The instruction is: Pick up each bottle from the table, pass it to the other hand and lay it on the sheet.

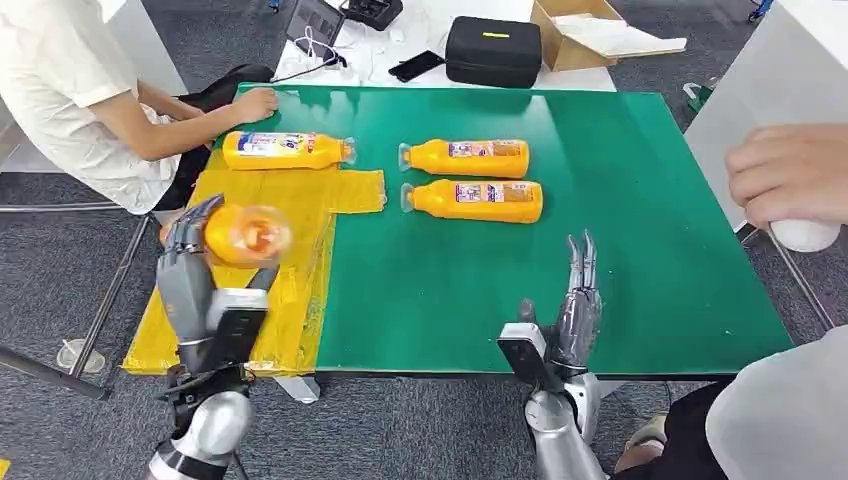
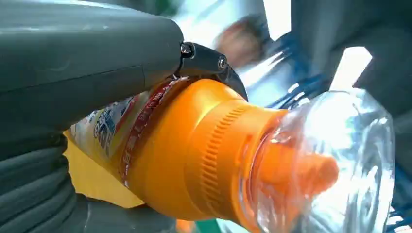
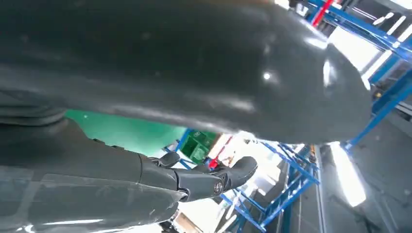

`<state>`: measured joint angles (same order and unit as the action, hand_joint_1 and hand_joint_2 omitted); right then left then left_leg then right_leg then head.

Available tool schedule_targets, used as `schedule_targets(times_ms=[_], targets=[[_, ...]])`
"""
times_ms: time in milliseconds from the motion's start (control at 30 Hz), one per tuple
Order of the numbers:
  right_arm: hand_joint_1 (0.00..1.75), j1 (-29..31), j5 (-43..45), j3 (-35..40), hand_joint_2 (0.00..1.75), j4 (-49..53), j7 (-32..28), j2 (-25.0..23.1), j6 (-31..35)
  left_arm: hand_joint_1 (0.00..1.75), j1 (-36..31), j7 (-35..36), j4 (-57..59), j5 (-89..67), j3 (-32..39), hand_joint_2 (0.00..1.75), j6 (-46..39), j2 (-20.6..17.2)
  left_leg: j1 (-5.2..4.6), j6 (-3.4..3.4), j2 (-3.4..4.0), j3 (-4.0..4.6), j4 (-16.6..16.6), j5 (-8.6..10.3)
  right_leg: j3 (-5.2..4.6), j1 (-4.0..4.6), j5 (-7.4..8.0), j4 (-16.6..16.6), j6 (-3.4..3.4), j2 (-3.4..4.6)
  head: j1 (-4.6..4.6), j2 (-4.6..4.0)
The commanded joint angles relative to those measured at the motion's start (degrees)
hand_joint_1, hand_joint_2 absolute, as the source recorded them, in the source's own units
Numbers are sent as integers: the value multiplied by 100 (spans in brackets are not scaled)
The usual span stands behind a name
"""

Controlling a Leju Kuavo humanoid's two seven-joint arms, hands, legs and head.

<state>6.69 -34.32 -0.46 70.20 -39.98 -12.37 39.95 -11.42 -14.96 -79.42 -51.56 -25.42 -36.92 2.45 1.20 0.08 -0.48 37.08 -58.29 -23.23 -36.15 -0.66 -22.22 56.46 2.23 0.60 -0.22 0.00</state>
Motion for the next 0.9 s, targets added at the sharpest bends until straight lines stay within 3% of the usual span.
schedule_targets(times_ms=[33, 200, 400, 500, 767, 800, 900], targets=[[0, 296, 332, 553, 0, -306, -2, 136, 5, 175, -2045, 629, 3938, -1102, -284, 175, 1356, 27, -2, -1, -12, -21, 9, 11, 25, 0, 2, -5, -7, -19, -2, 0], [0, 355, 605, 816, 0, -442, -2, 214, 5, 175, -2831, 910, 5251, -1629, -863, 175, 2065, 140, 0, 2, -16, -21, 3, 15, 26, 3, 6, -3, -5, -23, 0, 0], [0, 327, 918, 1032, 0, -447, -2, 300, 5, 175, -2885, 1000, 5342, -1594, -826, 175, 2028, 261, 0, 3, -6, -24, -2, 9, 27, 2, 1, 2, -3, -14, 0, 0], [0, 394, 1189, 1232, 0, -536, -2, 389, 5, 175, -2893, 870, 5373, -1355, -713, 175, 2391, 323, -3, 5, 2, -45, -1, -1, 44, 2, -7, 3, -7, -10, 0, 2], [0, 527, 1491, 1537, 0, -739, -2, 480, 5, 175, -3107, 686, 5676, -1079, -687, 175, 3139, 451, 2, 0, 1, -1, -2, 13, 4, 4, 10, -1, 0, -3, -2, 0], [0, 532, 1534, 1562, 0, -744, -2, 492, 5, 157, -3136, 675, 5710, -1046, -689, 175, 3264, 462, 1, 2, 2, -7, -4, 11, 9, 4, 6, 2, -2, -4, -2, 0], [0, 538, 1564, 1587, 0, -750, -2, 507, 5, 161, -3165, 660, 5742, -1035, -706, 175, 3378, 466, -1, 4, 0, -16, -3, 8, 19, 2, 1, 3, -3, -9, 0, 0]])
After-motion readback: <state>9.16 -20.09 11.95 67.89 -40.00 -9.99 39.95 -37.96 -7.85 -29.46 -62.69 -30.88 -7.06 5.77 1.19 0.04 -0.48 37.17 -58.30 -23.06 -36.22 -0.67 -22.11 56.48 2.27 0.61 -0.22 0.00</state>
